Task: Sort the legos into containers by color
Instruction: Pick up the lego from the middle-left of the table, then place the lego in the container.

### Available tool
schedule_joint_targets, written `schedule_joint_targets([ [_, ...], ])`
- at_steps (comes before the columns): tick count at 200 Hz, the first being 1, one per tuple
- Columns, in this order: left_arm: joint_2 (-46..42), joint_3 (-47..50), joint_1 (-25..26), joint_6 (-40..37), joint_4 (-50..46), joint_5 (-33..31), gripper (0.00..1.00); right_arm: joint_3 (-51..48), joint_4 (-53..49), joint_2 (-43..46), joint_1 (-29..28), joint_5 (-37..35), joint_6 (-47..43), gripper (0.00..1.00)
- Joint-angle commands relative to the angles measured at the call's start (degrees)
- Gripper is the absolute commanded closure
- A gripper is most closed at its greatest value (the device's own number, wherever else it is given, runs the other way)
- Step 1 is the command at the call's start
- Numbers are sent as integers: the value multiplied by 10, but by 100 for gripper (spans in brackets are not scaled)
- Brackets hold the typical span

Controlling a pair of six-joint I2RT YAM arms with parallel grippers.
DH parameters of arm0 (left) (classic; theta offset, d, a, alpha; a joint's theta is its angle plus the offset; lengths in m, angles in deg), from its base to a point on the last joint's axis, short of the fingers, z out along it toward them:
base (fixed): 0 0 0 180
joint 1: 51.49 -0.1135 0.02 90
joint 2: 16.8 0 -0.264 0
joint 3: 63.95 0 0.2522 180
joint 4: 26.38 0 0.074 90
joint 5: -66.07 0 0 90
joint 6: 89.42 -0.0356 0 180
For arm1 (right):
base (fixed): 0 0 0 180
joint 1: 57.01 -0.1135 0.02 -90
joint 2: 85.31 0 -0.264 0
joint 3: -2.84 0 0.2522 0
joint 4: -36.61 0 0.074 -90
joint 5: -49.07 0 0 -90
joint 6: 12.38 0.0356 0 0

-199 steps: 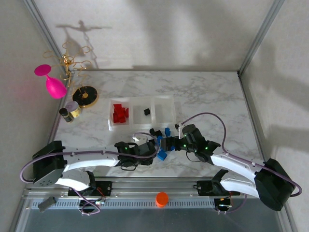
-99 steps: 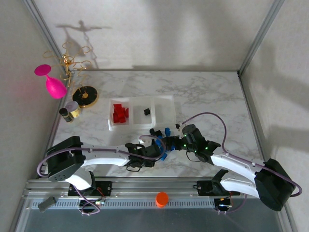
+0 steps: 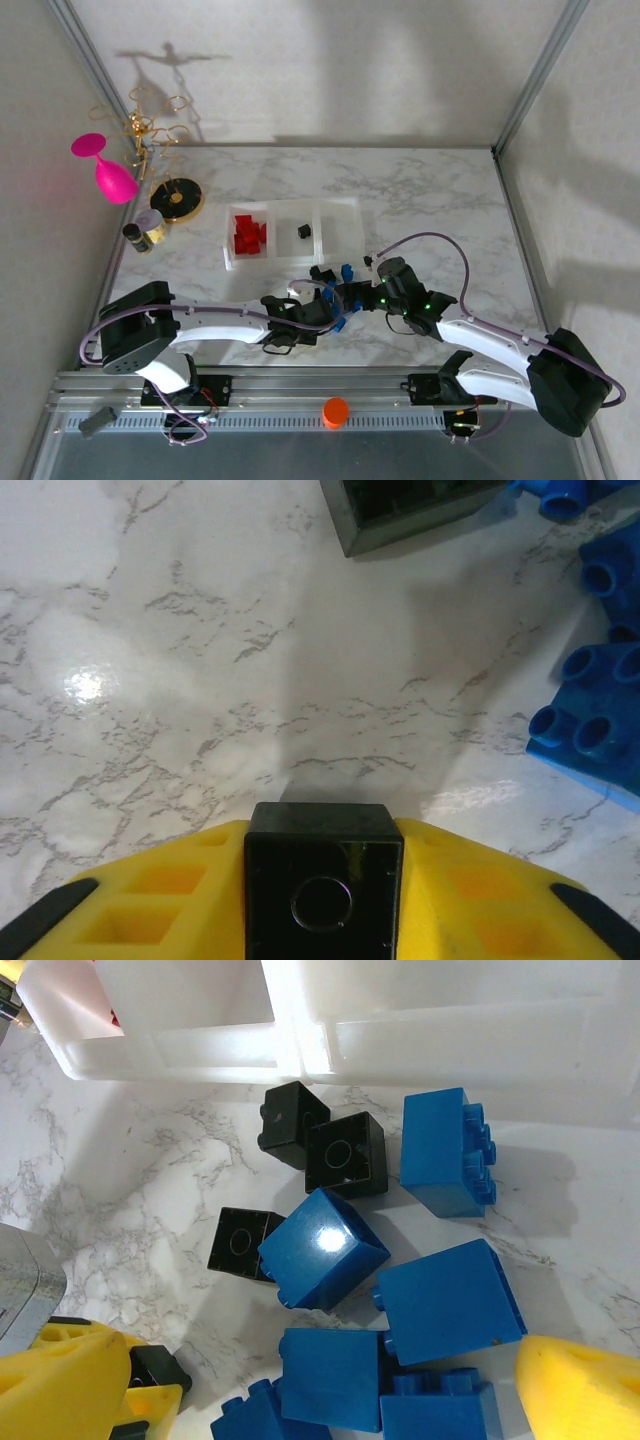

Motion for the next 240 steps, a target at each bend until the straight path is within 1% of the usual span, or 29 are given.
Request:
schedule_joint_targets([
  [1,-17,-13,2,10,-27,-30,67,14,6,4,-4,-13,1,1],
  [44,-69,-48,-10,9,-77,-68,68,38,-2,12,-4,-15,-4,1],
  [59,-93,-61,-26,1,-89,-81,68,48,-3,12,-3,-17,-6,1],
  [75,-115,-78,-54,-17,-97,-88,68,57,1,12,-4,-21,-7,1],
  [88,-127,-95,-93,-33,-101,-96,68,63,7,12,-4,-28,-7,1],
  [115,-128,-150,-153,-75,-94,-110,68,74,22,10,-4,-37,-7,1],
  [143,-91,-208,-218,-120,-71,-96,68,81,37,14,-2,-49,-5,1],
  [164,-43,-242,-257,-145,-46,-75,68,92,24,9,4,-87,14,1],
  [197,60,-312,-294,-170,-43,-76,68,107,23,-5,16,-95,24,1],
  [240,165,-363,-315,-177,-27,-77,67,108,25,-17,23,-88,24,1],
])
